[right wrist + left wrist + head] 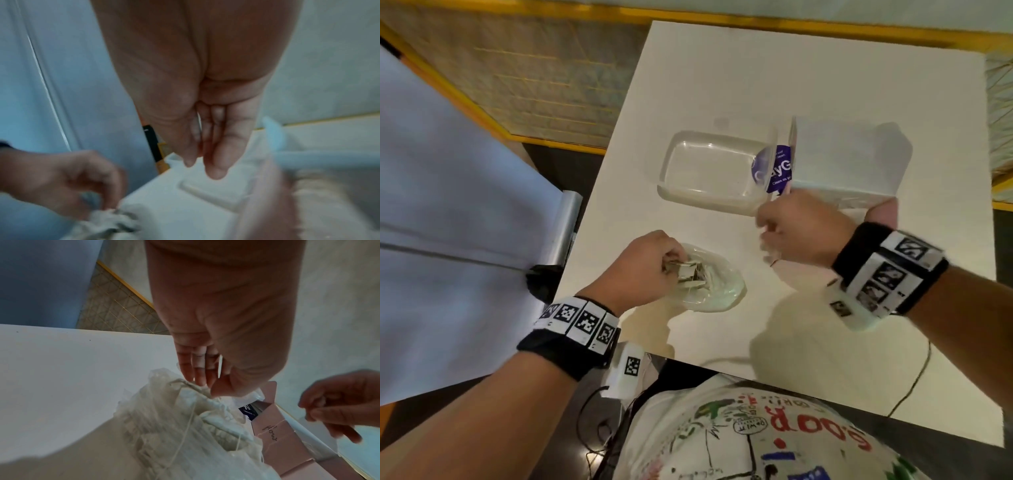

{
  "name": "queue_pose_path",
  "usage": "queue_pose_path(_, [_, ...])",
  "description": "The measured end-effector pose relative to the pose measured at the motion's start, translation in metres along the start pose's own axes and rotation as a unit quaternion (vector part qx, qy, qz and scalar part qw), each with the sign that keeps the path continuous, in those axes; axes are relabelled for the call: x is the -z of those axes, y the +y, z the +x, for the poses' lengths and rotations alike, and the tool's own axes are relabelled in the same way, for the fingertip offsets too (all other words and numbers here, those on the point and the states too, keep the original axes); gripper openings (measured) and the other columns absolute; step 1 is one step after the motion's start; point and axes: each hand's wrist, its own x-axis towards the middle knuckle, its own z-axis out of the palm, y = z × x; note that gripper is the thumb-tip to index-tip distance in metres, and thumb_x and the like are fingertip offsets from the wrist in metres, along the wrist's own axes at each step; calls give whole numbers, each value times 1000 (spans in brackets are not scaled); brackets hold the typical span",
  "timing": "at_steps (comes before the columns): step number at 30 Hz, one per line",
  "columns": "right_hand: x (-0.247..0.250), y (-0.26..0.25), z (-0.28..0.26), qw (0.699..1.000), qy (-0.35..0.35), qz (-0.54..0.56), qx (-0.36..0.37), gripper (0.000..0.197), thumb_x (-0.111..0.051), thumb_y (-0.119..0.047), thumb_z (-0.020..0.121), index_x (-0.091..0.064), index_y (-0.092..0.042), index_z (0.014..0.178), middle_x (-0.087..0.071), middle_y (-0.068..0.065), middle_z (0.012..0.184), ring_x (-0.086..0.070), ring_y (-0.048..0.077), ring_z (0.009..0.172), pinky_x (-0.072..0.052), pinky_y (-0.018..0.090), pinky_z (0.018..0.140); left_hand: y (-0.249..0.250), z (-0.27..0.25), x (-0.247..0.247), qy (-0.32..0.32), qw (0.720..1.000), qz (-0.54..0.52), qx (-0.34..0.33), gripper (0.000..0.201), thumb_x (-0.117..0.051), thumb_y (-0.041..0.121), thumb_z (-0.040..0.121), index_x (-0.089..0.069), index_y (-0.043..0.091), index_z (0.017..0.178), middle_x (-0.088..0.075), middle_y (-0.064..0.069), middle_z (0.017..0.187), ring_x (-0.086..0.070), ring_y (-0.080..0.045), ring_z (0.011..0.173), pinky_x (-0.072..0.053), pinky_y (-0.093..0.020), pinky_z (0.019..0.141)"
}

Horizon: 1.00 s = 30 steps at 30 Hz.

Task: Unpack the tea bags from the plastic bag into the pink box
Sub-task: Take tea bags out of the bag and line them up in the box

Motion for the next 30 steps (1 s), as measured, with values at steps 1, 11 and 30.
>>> queue_pose_path(1, [-8,-20,2,998,-19,39,35,19,-63,-26,92,-67,-19,109,-68,0,101,-59,15,83,-41,25,73,-1,-1,1,0,1000,3,-12,29,-72,5,80,-70,19,105,-59,7,103,-59,-4,93,-44,-12,82])
queue_pose_path(11, [-96,-105,42,991,-78,-47,96,30,-61,-26,93,-58,-14,121,-50,7,109,-56,29,92,-48,39,74,-21,-8,12,-30,997,-54,36,47,-64,1,79,-48,25,116,-54,4,108,-59,-10,90,-48,-18,76])
queue_pose_path(30, [-25,-115,19,927,49,373,17,6,-76,-12,85,-73,-11,90,-67,-2,81,-57,10,73,-49,24,74,-6,-13,35,-64,948,-312,21,82,-91,18,59,-57,30,132,-68,4,122,-67,-15,110,-56,-40,97])
